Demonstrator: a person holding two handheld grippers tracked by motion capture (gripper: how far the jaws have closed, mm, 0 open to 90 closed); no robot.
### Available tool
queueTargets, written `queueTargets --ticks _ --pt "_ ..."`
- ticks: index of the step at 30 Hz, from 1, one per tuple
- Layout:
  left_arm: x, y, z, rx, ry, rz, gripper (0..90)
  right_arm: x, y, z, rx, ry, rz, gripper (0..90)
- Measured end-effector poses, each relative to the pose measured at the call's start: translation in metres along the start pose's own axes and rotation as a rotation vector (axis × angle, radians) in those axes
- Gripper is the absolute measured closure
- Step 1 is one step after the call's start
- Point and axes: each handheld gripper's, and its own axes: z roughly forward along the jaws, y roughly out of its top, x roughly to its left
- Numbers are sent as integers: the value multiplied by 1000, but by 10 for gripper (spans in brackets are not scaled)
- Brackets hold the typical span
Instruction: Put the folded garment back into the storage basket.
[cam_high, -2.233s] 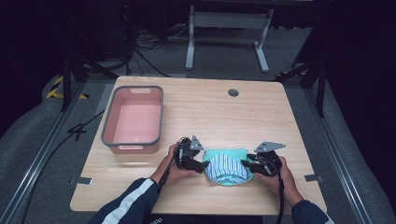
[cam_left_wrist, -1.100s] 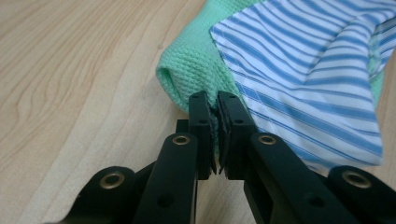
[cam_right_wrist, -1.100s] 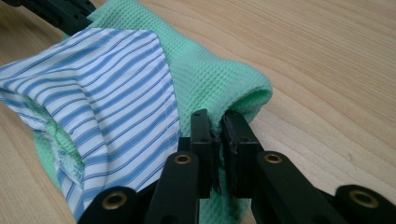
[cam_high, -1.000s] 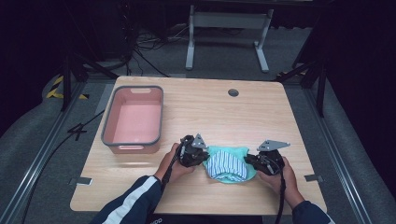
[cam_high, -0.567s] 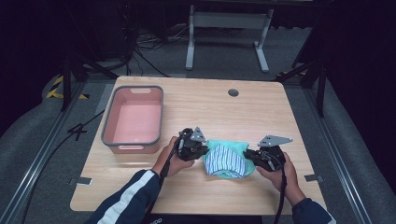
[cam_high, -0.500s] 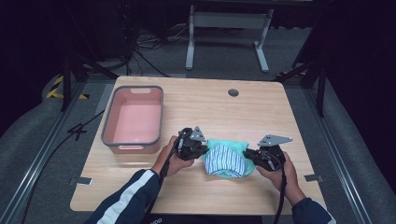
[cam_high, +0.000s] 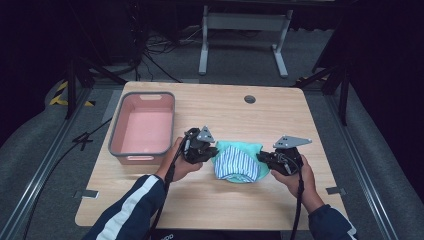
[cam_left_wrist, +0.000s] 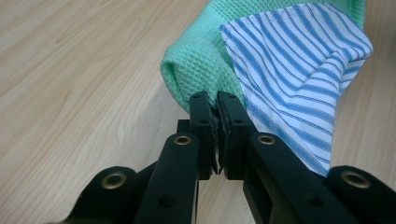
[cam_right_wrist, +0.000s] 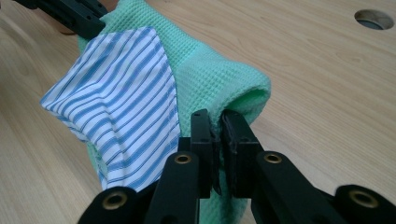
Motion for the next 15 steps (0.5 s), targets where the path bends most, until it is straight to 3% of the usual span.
queueTargets --ticks 11,15 --pt "7 6 -25 9 38 38 856 6 21 0 -16 3 -21 838" --pt "12 6 -34 -2 55 29 856 10 32 0 -24 2 -42 838"
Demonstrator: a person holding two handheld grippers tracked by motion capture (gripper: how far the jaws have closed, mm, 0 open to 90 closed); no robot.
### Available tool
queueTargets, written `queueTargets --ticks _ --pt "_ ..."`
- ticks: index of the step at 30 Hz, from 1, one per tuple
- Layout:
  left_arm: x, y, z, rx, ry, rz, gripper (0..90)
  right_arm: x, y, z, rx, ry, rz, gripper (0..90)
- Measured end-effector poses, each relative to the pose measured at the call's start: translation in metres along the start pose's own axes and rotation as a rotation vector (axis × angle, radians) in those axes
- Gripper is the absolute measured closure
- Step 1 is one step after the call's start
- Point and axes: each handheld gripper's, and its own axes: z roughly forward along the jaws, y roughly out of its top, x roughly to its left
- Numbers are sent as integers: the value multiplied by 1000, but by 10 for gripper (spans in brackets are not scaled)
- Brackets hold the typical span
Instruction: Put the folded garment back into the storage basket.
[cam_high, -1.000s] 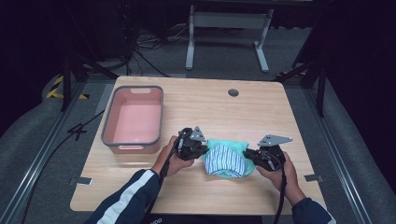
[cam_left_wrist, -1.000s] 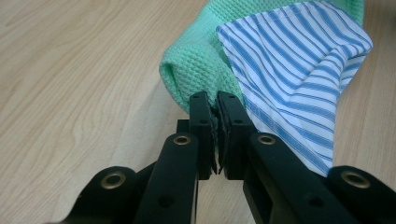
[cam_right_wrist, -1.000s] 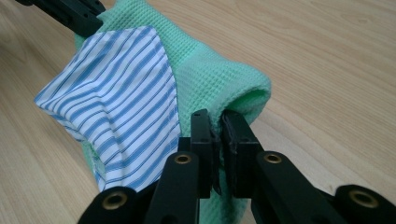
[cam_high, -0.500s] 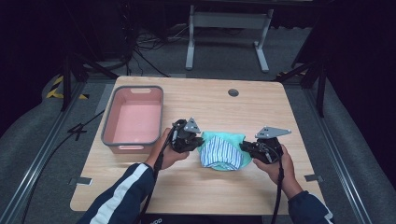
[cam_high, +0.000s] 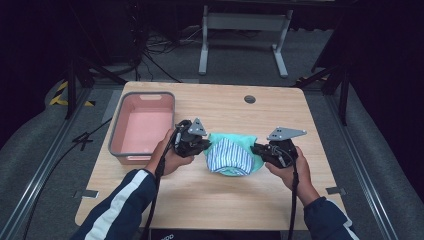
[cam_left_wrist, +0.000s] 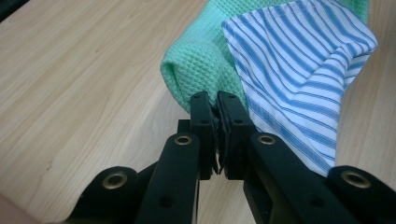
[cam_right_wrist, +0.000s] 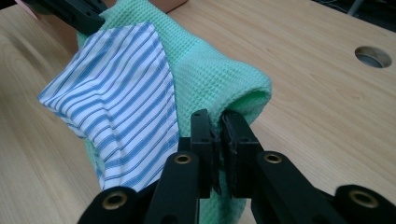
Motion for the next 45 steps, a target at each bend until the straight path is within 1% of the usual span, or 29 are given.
queueTargets --ticks 1,3,8,9,10,11,12,15,16,17,18,19,22,30,32,33,34,38,40,45 --pt "1 0 -3 3 4 0 856 1 3 0 -2 2 -2 838" --pt "3 -1 -8 -9 12 -7 856 3 10 0 -6 2 -9 838" --pt "9 -1 -21 -7 37 -13 856 9 25 3 -15 6 -31 838" --pt "10 -1 -23 -13 40 -20 856 10 28 4 -16 5 -35 838" --pt "12 -2 -26 -14 46 -19 856 11 30 5 -17 6 -43 838" --pt "14 -2 -29 -15 48 -25 857 13 33 5 -20 9 -42 838" --pt "14 -2 -29 -15 48 -25 857 13 33 5 -20 9 -42 838" --pt "18 -4 -36 -20 58 -34 857 17 44 7 -34 17 -48 838" --pt "20 -6 -41 -17 72 -36 857 19 50 9 -35 18 -62 838" --pt "20 -6 -41 -17 72 -36 857 19 50 9 -35 18 -62 838" --pt "23 -8 -46 -25 79 -48 857 22 55 11 -35 24 -71 838" --pt "23 -8 -46 -25 79 -48 856 23 58 12 -34 26 -76 838" --pt "28 -11 -54 -23 89 -55 857 25 63 14 -37 30 -85 838" --pt "38 -22 -75 -20 140 -85 857 36 84 28 -49 57 -108 838" --pt "43 -27 -82 -19 157 -96 857 42 93 35 -50 72 -120 838" --pt "43 -27 -82 -19 157 -96 857 43 94 36 -52 77 -123 838" --pt "46 -30 -86 -25 167 -106 857 43 94 36 -52 77 -123 838" --pt "52 -37 -96 -19 196 -129 857 52 106 47 -55 100 -135 838" --pt "56 -41 -101 -19 203 -144 857 56 111 53 -52 108 -144 838" --pt "61 -46 -108 -13 221 -153 857 62 120 60 -58 121 -153 838"
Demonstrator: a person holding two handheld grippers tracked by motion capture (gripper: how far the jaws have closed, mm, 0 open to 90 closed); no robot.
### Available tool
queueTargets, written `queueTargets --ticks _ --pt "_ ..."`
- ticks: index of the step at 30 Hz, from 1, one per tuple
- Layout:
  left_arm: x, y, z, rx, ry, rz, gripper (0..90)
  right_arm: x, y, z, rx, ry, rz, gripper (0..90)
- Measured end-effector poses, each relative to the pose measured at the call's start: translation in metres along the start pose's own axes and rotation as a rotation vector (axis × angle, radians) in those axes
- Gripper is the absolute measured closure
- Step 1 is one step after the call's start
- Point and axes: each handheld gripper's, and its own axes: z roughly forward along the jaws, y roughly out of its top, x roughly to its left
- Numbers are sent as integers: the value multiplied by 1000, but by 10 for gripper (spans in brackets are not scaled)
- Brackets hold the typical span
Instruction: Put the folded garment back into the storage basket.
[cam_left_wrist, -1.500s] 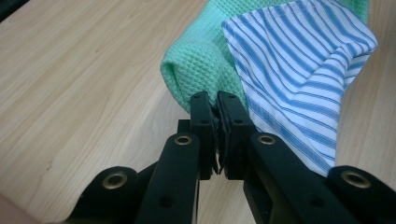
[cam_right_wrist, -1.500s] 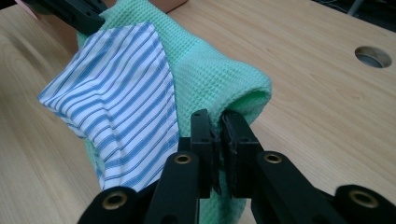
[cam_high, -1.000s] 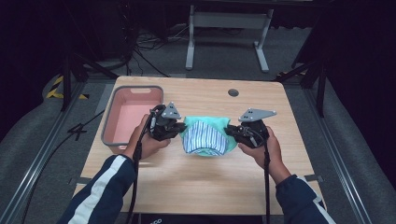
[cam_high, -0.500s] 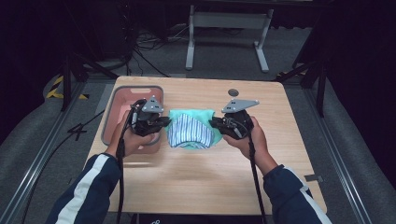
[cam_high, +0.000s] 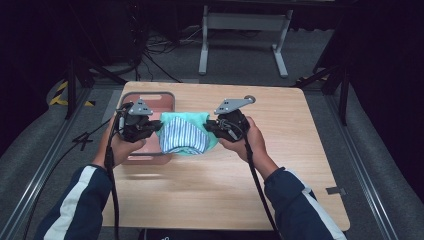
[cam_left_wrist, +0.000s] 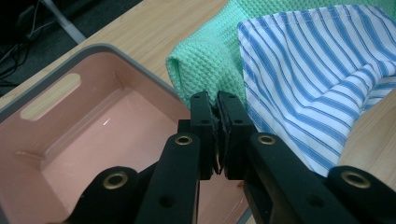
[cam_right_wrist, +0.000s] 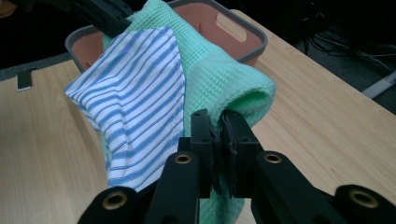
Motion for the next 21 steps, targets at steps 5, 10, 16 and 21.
queueTargets --ticks 5,10,16,21 --pt "7 -3 -8 -3 12 -14 857 3 9 7 -5 8 -5 838" --pt "14 -6 -14 -4 30 -25 857 7 18 16 -4 14 -8 838" --pt "23 -13 -23 -1 49 -50 857 12 28 30 -2 27 -23 839" --pt "32 -19 -29 4 73 -57 858 17 36 39 -3 40 -23 839"
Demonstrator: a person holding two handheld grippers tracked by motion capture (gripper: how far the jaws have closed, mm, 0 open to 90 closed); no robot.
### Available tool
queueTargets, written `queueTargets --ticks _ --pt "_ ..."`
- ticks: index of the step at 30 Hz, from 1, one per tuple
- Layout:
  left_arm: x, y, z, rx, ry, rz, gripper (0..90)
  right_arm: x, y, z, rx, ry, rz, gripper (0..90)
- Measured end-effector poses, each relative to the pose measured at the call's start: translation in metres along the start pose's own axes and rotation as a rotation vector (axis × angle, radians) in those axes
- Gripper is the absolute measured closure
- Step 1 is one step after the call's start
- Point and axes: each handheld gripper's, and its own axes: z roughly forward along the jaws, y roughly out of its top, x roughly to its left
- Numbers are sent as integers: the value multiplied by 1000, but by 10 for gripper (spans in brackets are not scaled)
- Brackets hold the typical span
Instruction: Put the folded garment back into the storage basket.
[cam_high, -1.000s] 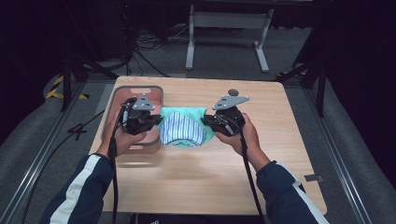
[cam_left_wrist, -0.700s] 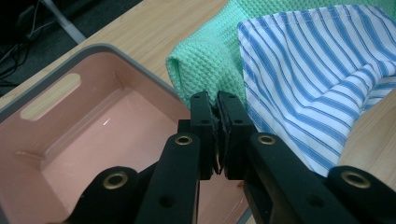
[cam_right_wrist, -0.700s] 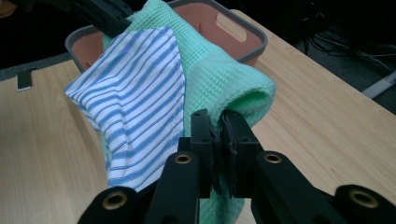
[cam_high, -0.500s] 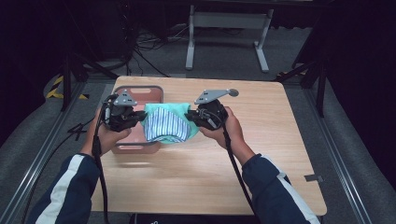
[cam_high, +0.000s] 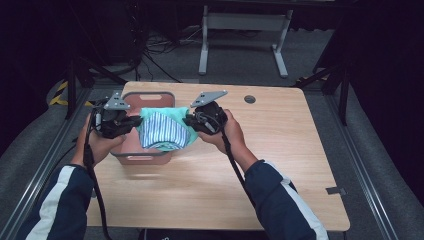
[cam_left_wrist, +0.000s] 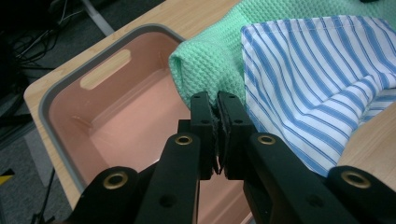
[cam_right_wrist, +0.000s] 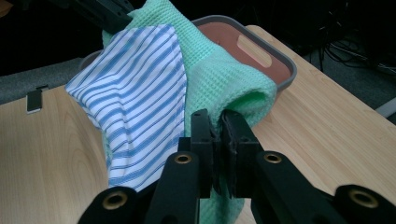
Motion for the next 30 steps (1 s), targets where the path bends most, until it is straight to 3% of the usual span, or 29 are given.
queueTargets --ticks 16,30 --pt "27 -19 -18 7 63 -49 858 16 25 33 6 34 -41 838" --pt "44 -36 -12 33 88 -79 857 28 32 66 33 54 -53 838"
